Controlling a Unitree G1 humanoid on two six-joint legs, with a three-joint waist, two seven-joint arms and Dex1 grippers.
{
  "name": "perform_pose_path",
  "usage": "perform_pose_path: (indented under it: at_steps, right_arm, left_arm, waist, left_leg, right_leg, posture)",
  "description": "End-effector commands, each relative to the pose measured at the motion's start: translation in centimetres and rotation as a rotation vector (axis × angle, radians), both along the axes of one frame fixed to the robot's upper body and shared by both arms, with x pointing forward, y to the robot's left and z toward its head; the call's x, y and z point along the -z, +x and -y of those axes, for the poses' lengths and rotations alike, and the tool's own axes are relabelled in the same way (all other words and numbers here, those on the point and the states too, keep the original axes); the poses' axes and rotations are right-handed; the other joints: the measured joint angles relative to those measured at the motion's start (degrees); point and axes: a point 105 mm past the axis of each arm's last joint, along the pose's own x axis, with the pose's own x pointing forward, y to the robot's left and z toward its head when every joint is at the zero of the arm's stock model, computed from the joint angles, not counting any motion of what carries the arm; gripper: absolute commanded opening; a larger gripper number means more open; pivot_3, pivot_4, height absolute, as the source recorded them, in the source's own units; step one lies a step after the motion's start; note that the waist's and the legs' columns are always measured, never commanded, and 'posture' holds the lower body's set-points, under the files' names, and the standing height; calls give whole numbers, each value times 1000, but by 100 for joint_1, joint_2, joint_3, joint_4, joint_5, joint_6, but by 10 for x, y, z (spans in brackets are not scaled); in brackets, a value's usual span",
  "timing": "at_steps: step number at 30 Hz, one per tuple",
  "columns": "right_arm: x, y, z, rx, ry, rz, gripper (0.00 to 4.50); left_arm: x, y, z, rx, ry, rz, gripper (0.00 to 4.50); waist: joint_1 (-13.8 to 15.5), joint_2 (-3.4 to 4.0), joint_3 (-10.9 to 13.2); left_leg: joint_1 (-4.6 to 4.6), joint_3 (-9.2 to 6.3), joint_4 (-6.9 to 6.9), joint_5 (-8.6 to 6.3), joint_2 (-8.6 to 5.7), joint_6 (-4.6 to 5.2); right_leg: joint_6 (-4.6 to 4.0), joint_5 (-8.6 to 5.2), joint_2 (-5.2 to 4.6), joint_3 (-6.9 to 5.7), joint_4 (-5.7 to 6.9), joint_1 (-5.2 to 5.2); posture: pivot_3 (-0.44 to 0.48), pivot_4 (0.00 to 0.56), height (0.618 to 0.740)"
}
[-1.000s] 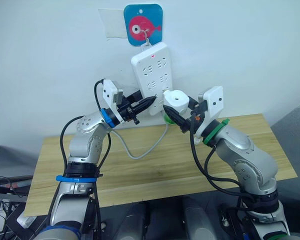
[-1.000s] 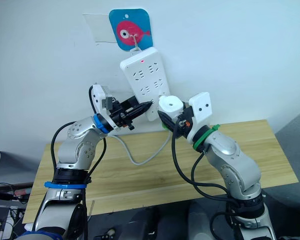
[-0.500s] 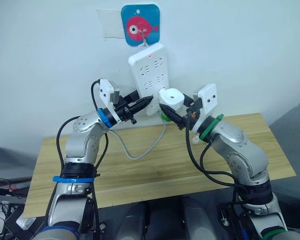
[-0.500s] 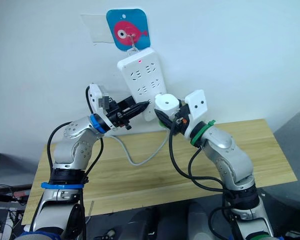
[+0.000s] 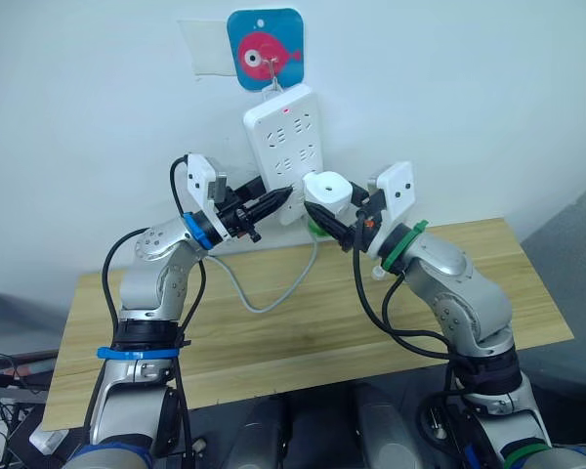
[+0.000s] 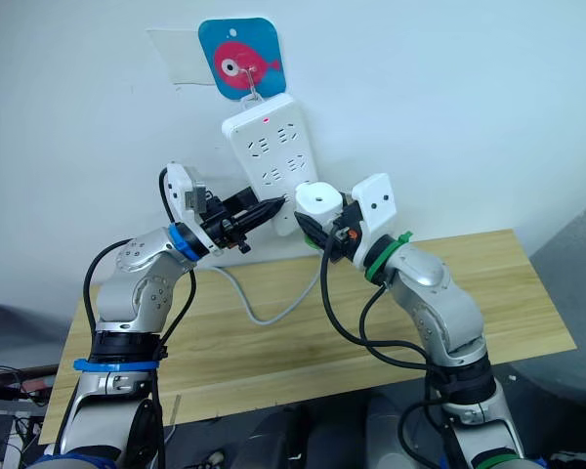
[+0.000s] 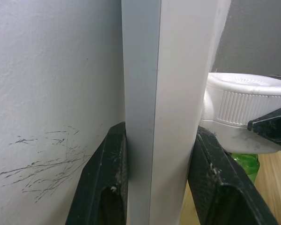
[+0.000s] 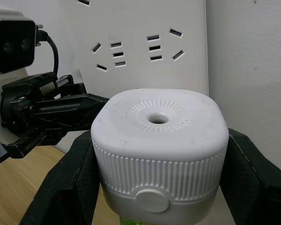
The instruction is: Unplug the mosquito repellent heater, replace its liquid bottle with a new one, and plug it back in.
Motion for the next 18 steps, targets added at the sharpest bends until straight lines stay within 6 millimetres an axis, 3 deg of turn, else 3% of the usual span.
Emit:
perform_pose_path:
  at_steps: [1,7,13,14,16,18]
  right_arm:
    - [-8,6,-5,40,8,29,3041]
    - [-17,13,-6,60,28,44,3041]
    - [-14,10,-5,47,19,36,3041]
    - [-14,8,-4,43,17,35,3779]
    - [-13,5,-1,39,10,35,4381]
    - [-13,2,4,39,5,36,4449]
  left_arm:
    - [-14,-22,33,197,-4,77,1304]
    - [-14,-23,32,203,2,74,1304]
    - [-9,-19,27,175,29,78,1304]
    - [-8,-17,25,164,35,80,1304]
    - [-7,-14,22,151,42,82,1304]
    - [-6,-12,19,142,49,85,1304]
  waist:
    - [-11,0,0]
    - [-32,0,0]
    - [-44,0,0]
    - [-43,0,0]
    - [-2,-2,-3]
    - [15,-3,-4]
  left_leg:
    - [0,-1,1,0,0,0]
    - [0,0,1,0,0,0]
    - [1,0,3,1,0,-1]
    - [1,0,3,1,0,-1]
    - [1,-3,2,1,-2,-2]
    - [0,-7,-6,0,-2,-2]
  right_leg:
    - [0,0,0,-2,0,0]
    - [0,0,0,0,1,0]
    - [-1,1,0,0,11,-1]
    - [-1,0,0,0,11,-1]
    - [-1,0,1,-4,6,0]
    - [-1,0,0,-15,-9,2]
  posture:
    - [-159,229,740]
    - [-160,231,740]
    - [-162,233,740]
    - [-162,233,740]
    - [-162,235,740]
    - [-162,235,740]
